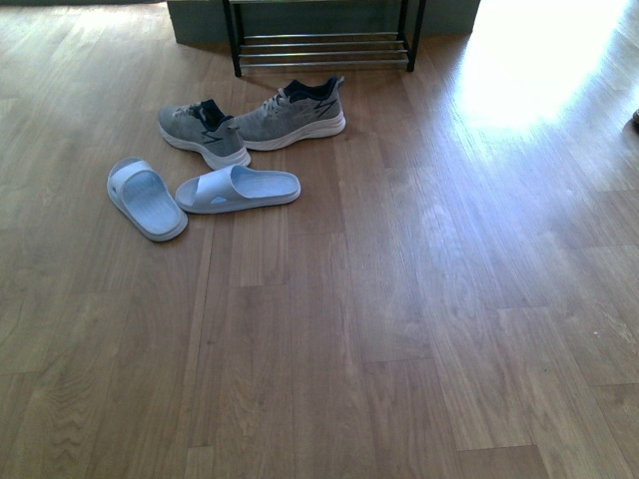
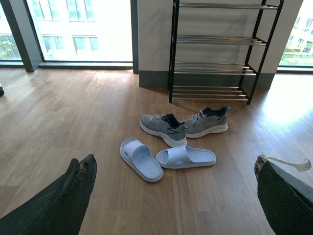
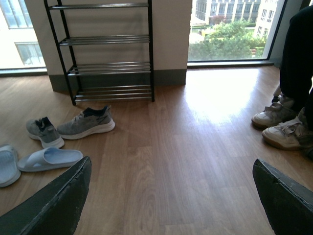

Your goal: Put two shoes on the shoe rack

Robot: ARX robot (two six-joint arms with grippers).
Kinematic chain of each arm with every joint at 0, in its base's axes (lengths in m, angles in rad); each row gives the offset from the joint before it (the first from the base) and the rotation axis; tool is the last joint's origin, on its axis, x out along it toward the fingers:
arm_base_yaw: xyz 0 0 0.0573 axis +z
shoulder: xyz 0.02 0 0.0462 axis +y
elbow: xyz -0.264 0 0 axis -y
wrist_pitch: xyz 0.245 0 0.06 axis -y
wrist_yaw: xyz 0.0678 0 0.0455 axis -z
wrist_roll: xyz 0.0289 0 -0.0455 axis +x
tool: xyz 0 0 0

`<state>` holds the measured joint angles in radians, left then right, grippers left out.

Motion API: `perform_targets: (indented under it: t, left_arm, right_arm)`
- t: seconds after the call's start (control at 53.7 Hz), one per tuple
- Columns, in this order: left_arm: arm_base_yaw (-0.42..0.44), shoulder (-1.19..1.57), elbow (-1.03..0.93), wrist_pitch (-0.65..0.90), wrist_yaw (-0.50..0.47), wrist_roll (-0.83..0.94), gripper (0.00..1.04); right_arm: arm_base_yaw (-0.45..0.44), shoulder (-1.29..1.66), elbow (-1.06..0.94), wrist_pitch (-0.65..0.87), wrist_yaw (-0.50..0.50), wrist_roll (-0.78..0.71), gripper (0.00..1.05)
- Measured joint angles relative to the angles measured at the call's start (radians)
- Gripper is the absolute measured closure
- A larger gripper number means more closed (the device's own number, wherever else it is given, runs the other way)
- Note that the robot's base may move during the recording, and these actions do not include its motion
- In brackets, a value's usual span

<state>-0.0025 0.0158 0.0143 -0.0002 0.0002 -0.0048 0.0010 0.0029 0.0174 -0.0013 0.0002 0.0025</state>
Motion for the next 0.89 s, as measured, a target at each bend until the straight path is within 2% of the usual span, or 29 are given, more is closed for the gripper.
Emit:
perform_targets:
  t: [0.893]
  left_arm:
    - [0.000, 0.000, 0.000, 0.000, 0.000, 0.000, 0.09]
  right_arm:
    - [0.000, 0.000, 0.000, 0.000, 0.000, 0.000, 0.09]
